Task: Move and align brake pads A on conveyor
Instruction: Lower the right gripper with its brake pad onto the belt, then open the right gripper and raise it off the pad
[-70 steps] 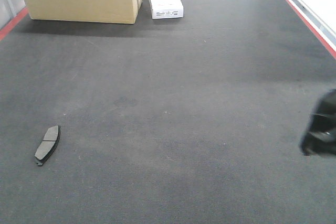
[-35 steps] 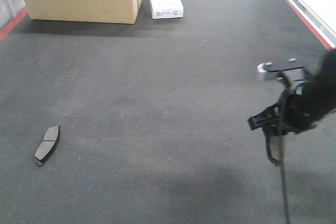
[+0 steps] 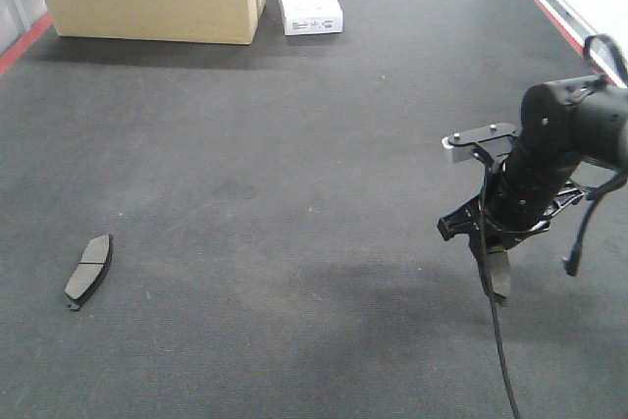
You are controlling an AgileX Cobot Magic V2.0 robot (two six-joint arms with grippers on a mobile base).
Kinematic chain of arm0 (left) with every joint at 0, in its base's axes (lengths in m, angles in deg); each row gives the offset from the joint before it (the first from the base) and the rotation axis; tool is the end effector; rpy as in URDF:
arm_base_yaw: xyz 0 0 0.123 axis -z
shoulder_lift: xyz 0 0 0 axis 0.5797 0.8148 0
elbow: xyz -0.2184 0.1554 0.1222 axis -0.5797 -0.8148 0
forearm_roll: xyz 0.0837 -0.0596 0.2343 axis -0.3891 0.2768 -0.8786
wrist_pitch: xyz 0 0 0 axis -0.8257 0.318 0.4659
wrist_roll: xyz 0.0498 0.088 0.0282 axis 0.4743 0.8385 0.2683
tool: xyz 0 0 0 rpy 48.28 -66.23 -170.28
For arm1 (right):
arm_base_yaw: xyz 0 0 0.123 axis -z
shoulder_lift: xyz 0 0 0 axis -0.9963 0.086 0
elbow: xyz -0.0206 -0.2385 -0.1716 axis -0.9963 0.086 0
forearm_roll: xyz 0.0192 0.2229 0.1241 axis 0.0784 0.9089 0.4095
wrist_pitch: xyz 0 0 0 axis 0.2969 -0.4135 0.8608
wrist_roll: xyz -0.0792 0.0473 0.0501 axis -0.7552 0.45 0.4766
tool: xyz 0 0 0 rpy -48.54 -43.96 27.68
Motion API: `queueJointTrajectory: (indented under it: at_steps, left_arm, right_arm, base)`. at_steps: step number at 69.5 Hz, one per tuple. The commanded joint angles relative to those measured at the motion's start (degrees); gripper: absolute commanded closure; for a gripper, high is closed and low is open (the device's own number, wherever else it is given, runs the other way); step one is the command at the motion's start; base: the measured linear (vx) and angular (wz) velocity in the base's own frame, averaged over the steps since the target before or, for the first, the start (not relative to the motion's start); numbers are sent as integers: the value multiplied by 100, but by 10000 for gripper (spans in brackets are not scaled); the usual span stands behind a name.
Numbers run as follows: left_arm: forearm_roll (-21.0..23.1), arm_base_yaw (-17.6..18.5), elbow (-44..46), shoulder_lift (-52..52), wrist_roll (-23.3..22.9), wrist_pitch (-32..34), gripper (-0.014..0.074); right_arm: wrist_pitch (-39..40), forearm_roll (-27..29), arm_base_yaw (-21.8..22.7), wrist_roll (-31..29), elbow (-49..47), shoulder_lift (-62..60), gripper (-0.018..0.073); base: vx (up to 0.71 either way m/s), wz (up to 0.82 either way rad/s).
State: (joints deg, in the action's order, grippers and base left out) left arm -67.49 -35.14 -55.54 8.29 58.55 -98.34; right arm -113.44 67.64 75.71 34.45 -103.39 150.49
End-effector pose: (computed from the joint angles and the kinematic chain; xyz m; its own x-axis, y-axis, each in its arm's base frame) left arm 0.1056 -0.0065 0.2556 -0.3605 0.0391 -0.9320 0.0708 0.9974 0.0144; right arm 0.3819 0.0583 0.2078 -0.9406 -0.2896 -0.1773 -0.2820 0.9571 -0.0670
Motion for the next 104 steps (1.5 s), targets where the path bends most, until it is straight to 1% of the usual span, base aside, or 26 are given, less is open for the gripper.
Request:
queueJointTrajectory:
  at_steps: [1,13,25,31,39,47,73,81,93,104]
  left_arm:
    - [84,22,155,22,-45,445,147]
    - [84,22,155,22,-45,445,147]
    - [84,22,155,22,-45,445,147]
    - [84,22,155,22,-45,445,147]
    - [84,22,155,22,-45,445,147]
    - [84,22,155,22,-45,445,147]
    - [84,22,155,22,-45,445,147]
    - [84,22,155,22,-45,445,147]
    - [84,22,155,22,-45,445,147]
    - [84,22,155,22,-45,445,147]
  right_arm:
    - [46,-321,22,109,-281,-121,485]
    - [47,-328,22,201,-426,202,396]
    - [54,-298,22,274,-480,516,272]
    - [196,-396,22,510,-518,569,208]
    - [534,-622,22,1133,-510,404,144]
    - [620,-746,22,1287,-501,16,134]
    - [318,-736,2,1208,-458,-1941,144]
    - [644,-796,2,1208,106,-2731,144]
    - [1556,-796,2,1208,1702,-4144,144]
    - [2257,-732,2,1255,2975,-5750,144]
  base:
    - [0,0]
    - [0,0]
    - [0,0]
    - [0,0]
    - [0,0]
    - [0,0]
    - [0,0]
    - [0,0]
    - [0,0]
    - [0,0]
